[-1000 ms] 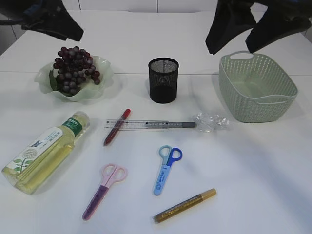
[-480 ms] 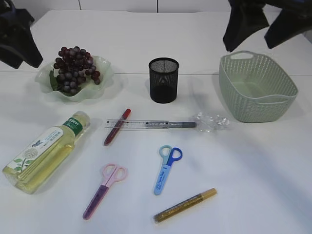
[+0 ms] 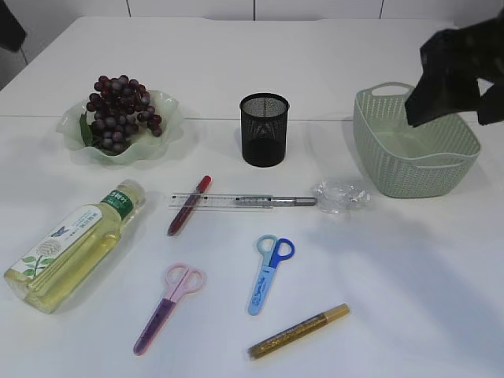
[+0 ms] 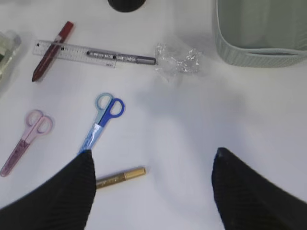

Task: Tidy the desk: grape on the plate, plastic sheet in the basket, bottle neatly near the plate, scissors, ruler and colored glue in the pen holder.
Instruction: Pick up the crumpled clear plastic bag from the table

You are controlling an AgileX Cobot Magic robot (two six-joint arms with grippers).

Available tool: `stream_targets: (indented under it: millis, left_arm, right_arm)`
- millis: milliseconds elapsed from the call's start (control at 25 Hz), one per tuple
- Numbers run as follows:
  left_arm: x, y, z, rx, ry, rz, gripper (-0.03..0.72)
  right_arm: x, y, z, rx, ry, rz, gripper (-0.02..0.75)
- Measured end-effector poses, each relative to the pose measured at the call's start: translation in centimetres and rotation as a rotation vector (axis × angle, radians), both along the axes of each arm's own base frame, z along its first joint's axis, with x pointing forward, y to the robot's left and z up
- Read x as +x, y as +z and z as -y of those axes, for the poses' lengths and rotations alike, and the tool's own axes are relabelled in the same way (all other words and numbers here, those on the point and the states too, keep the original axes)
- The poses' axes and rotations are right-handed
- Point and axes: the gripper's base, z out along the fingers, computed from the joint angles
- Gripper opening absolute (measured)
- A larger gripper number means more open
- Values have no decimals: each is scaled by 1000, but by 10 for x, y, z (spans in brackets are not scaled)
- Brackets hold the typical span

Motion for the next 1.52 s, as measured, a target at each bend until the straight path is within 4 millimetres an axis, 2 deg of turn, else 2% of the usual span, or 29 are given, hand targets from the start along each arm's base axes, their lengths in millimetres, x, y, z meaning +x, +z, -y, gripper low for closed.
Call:
stream_targets:
  millis: [80,280,520,720,960,1160,1400,1520]
  left_arm:
    - [-13,13,-1,-17,-2,39,360]
    - [-43,40,-3,-54,-10,127,360]
    - [-61,54,-6,-64,-13,176,360]
    - [-62,54,-6,-64,-14,175,359]
    - [-62,54,-6,-57,-12,176,359]
    - [-62,54,-7,-55,-11,176,359]
    - [-62,54,-7,-55,-10,176,359]
    - [-62,54,-7,-55,-10,176,359]
  right_arm:
    - [-3,-11,3,7,-6,47,583]
    - [-1,-56,5,-23,24,138,584]
    - [1,-92,4,-86,165,350,584]
    - [4,-103,2,-113,210,365,583]
    - [18,-104,3,-221,192,232,583]
    - [48,-95,-5,-300,157,100,575]
    - [91,-93,-28,-283,151,-45,457]
    - [110,-97,-37,-286,154,-99,434]
